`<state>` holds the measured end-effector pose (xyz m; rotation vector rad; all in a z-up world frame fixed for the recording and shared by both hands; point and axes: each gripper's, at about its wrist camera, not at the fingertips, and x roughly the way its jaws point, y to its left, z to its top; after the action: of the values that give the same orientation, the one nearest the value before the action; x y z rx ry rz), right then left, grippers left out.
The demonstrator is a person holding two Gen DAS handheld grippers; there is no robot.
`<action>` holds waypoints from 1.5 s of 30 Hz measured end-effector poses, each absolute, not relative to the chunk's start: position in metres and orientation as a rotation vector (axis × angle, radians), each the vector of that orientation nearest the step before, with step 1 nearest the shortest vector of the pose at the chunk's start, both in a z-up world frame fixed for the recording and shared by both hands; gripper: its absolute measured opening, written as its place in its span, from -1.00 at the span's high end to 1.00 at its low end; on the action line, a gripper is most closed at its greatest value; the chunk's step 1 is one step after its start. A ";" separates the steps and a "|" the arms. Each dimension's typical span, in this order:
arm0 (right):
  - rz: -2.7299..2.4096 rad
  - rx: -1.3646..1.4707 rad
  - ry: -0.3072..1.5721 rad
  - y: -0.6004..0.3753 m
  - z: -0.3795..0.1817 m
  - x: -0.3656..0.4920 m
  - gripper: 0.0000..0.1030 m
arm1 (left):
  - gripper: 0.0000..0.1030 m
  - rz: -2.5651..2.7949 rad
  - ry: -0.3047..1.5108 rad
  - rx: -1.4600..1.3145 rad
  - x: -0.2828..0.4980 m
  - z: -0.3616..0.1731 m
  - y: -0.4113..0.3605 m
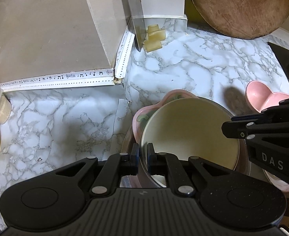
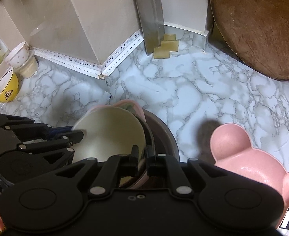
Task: Organize plates and bowls
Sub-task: 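Lift the cream bowl with both grippers and carry it over the steel bowl stack, then lower the cream bowl into the steel bowl and open both grippers, then close both grippers on the rim of the stacked bowls and plates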
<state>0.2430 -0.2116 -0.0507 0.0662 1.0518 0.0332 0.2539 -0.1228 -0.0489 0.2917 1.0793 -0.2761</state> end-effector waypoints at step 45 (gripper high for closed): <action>0.190 0.088 0.778 -0.222 0.010 0.176 -0.95 | -0.51 -0.345 0.866 0.029 0.176 0.006 -0.071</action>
<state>0.1763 -0.2218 0.0103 0.0878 0.7780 0.1896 0.1757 -0.0711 0.0062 0.0294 0.8656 -0.3453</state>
